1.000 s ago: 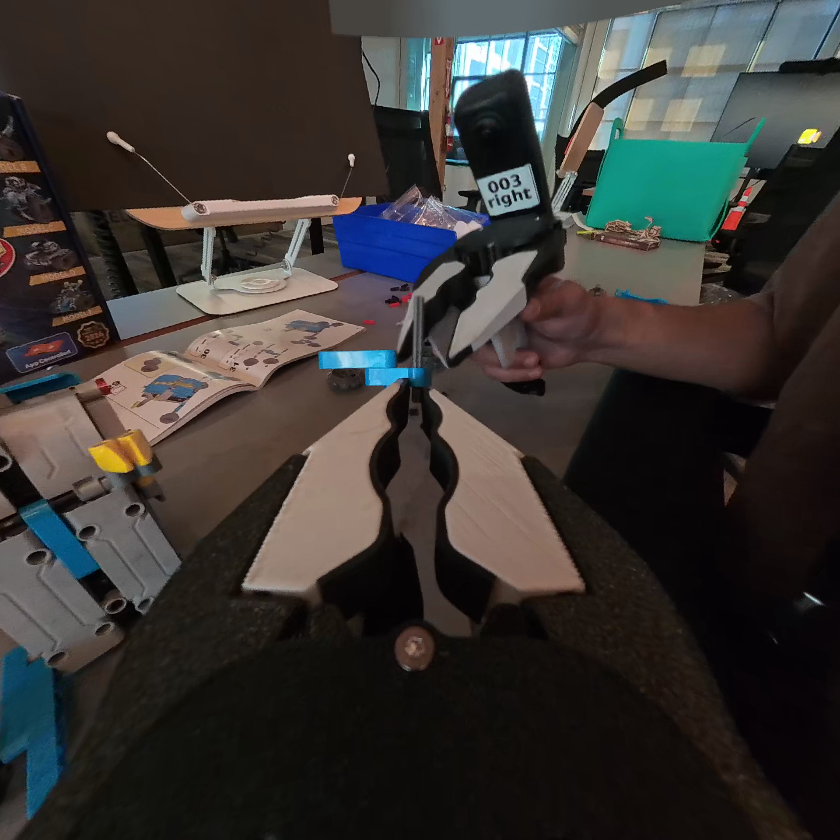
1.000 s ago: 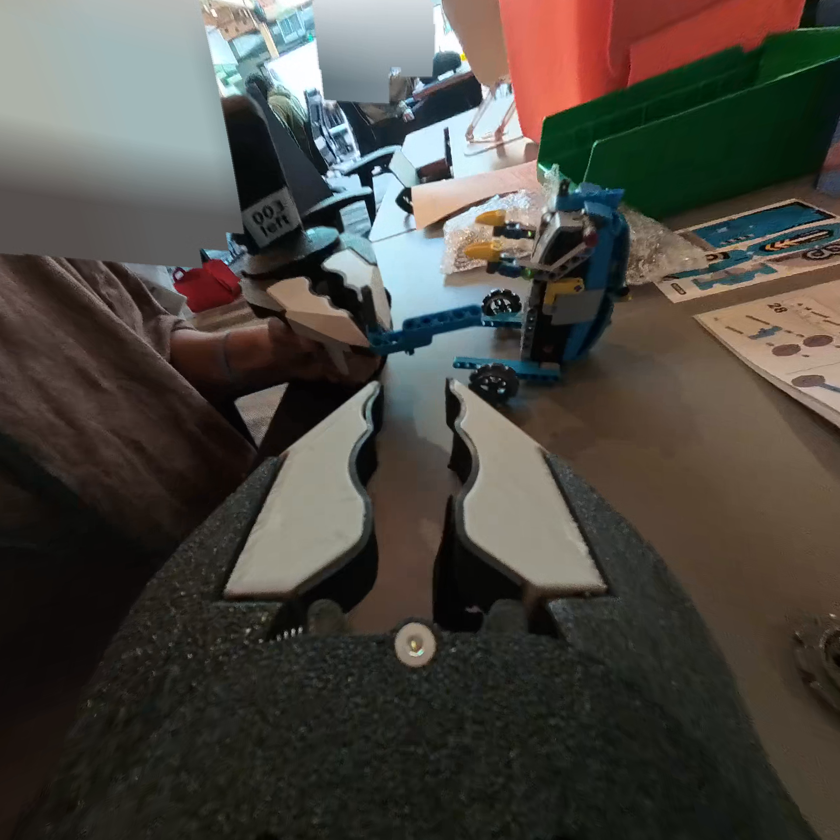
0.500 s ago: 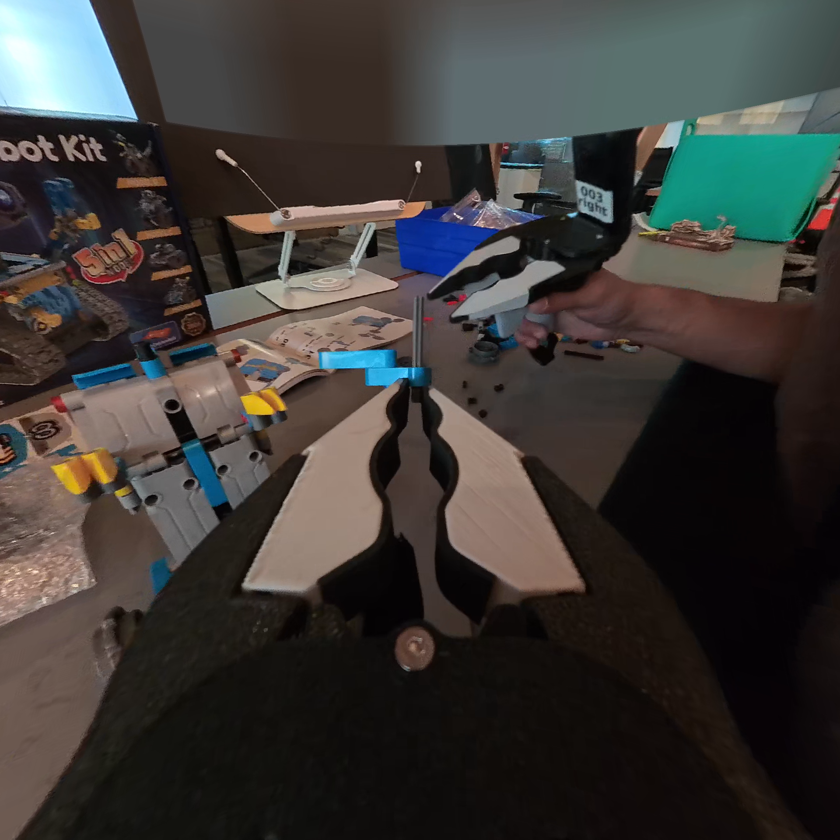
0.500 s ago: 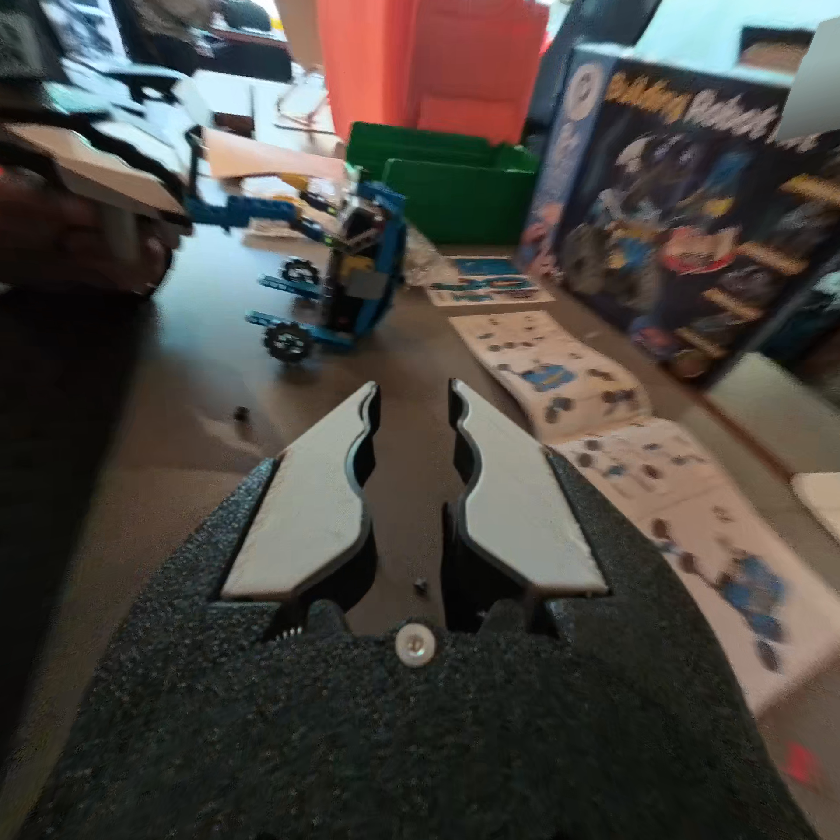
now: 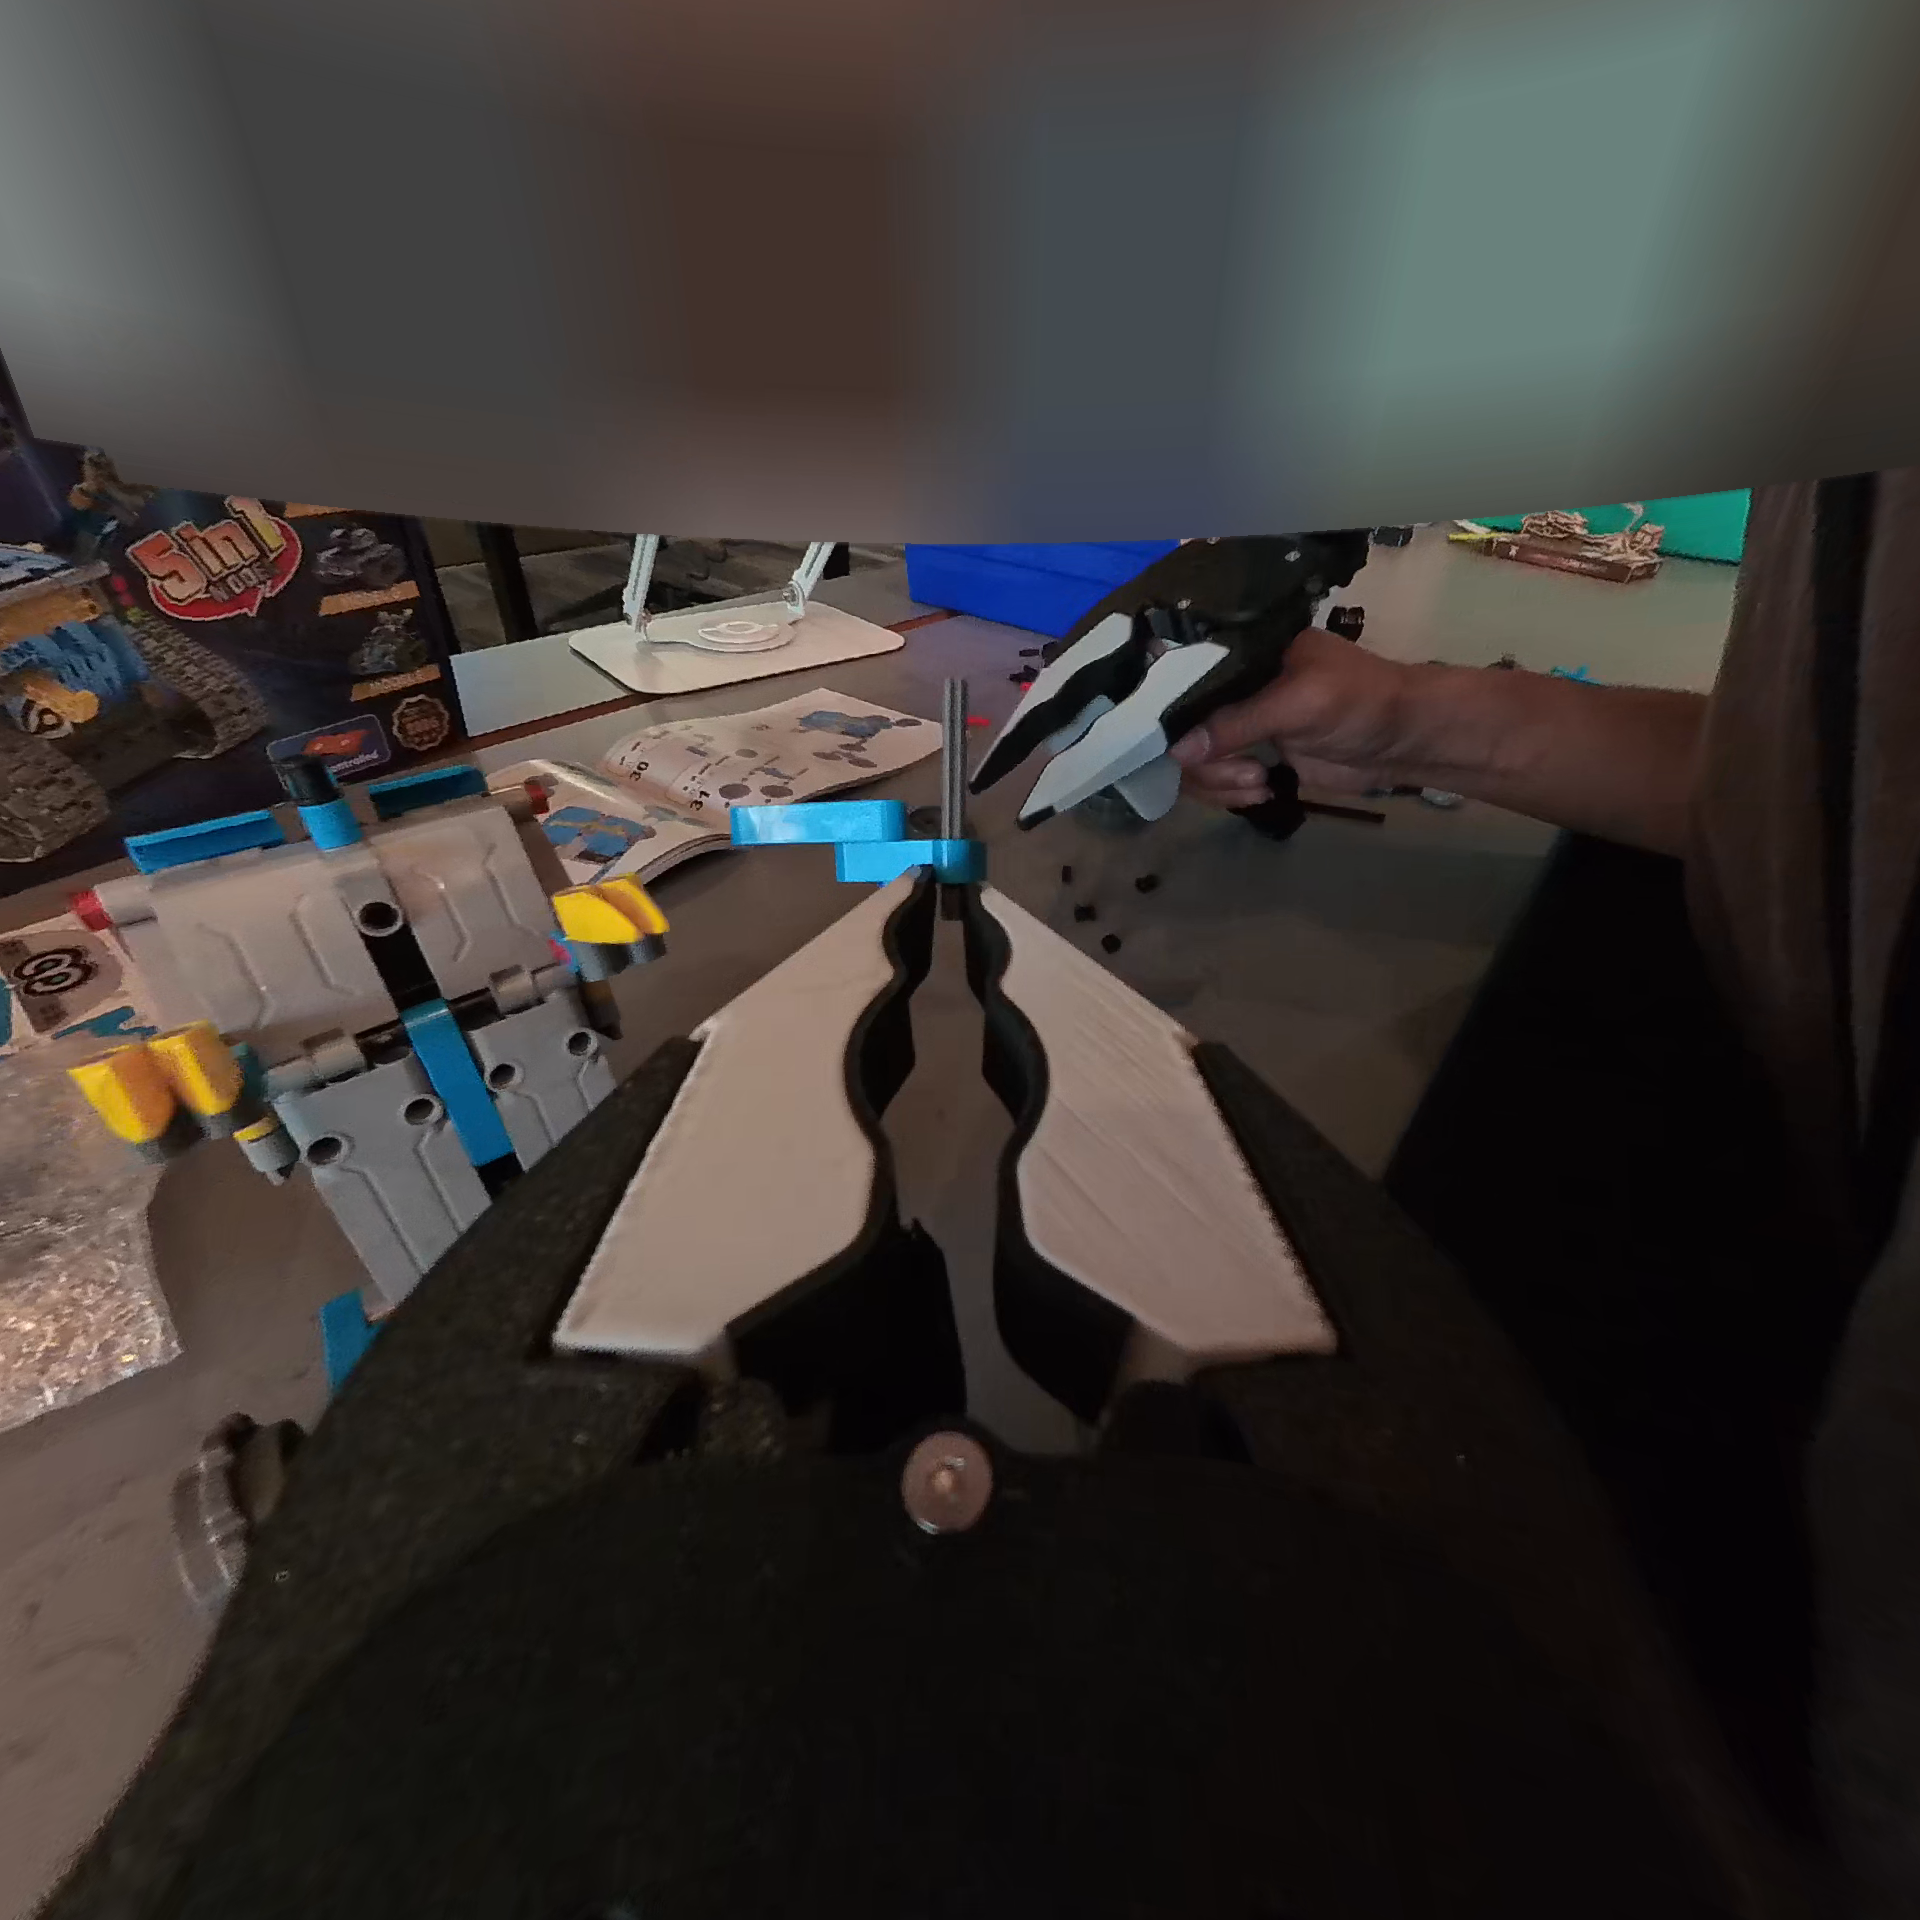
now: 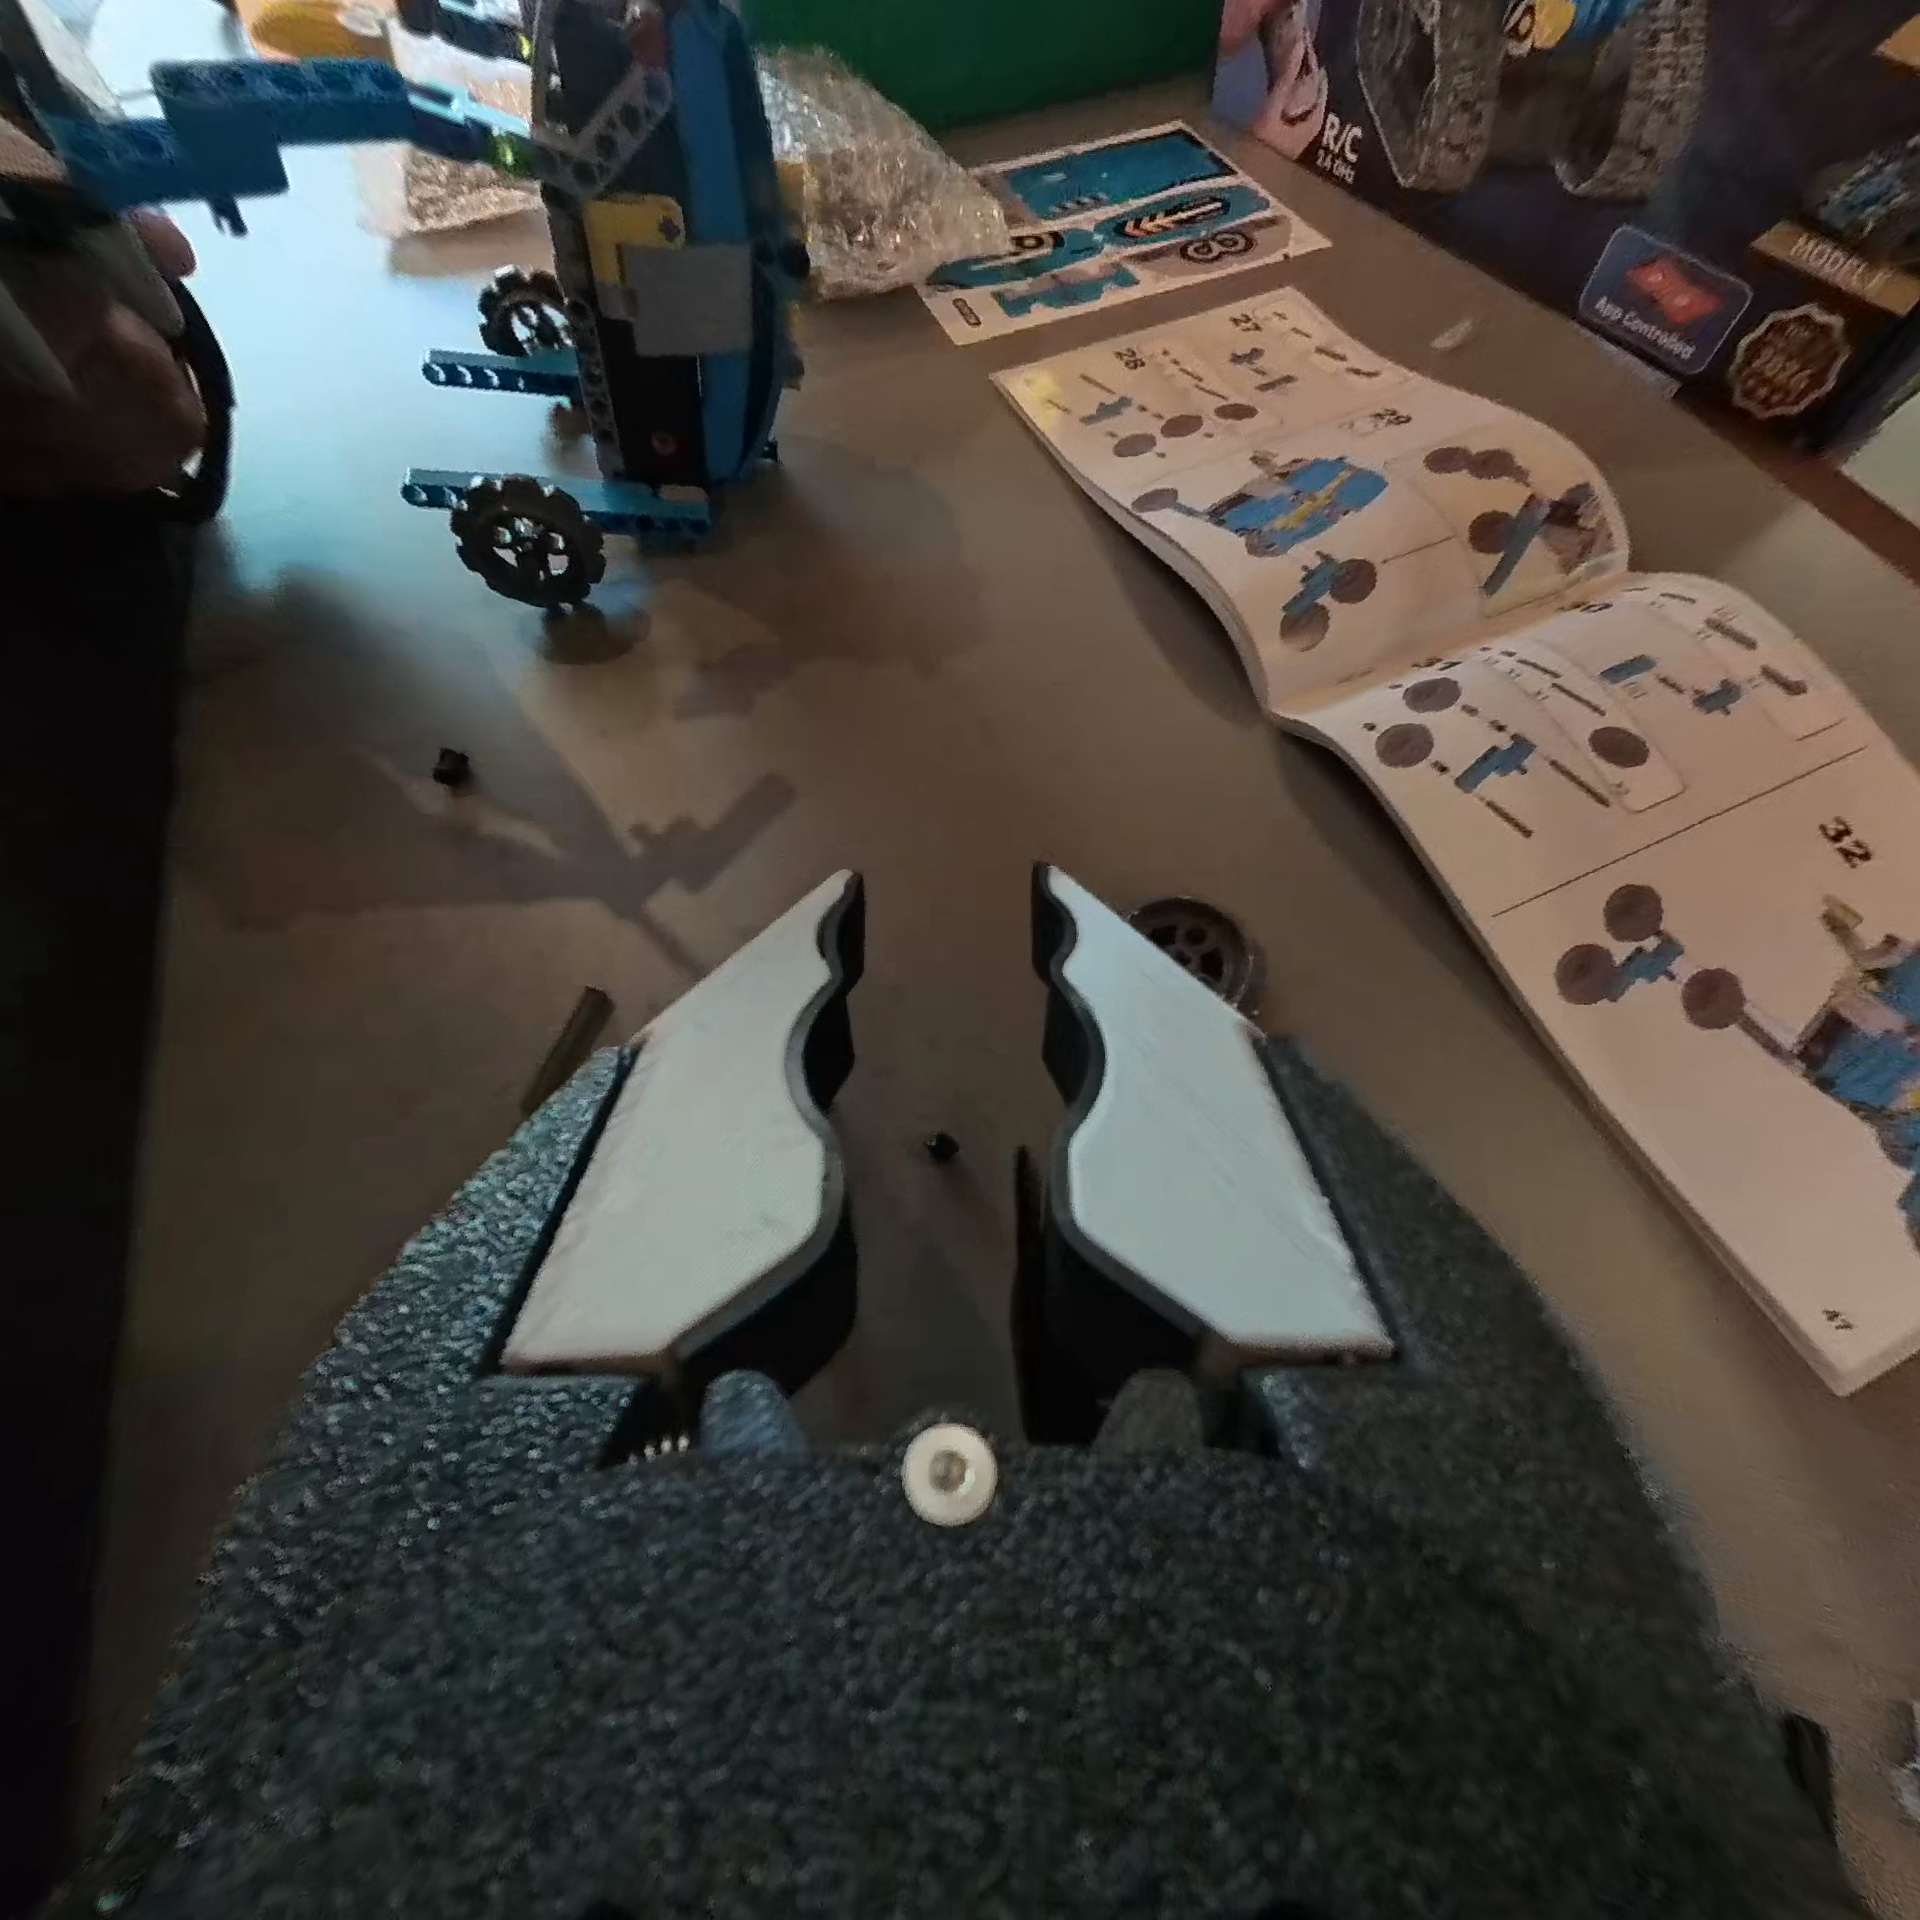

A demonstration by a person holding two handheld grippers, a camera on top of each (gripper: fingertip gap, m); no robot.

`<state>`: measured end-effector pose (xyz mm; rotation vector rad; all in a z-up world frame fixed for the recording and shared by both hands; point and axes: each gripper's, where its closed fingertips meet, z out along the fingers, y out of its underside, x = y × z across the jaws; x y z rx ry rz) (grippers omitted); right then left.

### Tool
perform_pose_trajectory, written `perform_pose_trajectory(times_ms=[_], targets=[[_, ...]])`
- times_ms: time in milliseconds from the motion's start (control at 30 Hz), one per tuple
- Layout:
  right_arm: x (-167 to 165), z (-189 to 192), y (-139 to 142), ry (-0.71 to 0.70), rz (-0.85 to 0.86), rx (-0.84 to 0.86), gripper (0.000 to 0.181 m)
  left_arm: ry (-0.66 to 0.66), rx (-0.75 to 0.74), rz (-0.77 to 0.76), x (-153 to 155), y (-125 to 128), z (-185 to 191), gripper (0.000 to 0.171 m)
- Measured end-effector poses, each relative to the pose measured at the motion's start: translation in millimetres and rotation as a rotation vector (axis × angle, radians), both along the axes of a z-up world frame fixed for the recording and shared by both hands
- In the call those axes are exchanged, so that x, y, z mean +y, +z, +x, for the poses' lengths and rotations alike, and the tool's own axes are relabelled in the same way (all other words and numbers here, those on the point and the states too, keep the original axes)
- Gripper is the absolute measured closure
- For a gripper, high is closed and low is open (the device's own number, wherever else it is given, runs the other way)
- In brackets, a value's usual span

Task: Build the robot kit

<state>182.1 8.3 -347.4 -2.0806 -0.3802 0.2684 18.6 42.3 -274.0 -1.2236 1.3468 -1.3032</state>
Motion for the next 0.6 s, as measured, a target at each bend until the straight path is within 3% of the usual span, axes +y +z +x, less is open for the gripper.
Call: perform_pose_trajectory(times_ms=[200,600], targets=[[-2.9,3.2,0.2,-0.003,-0.019,0.004,0.167,0.012,-0.004,-0.009,3.1,0.4,0.1,0.167],[-3.6,-0.9,1.4,0.007,-0.047,0.038,0.168,0.026,-0.014,-0.02,7.0,1.7,-1.0,0.167]])
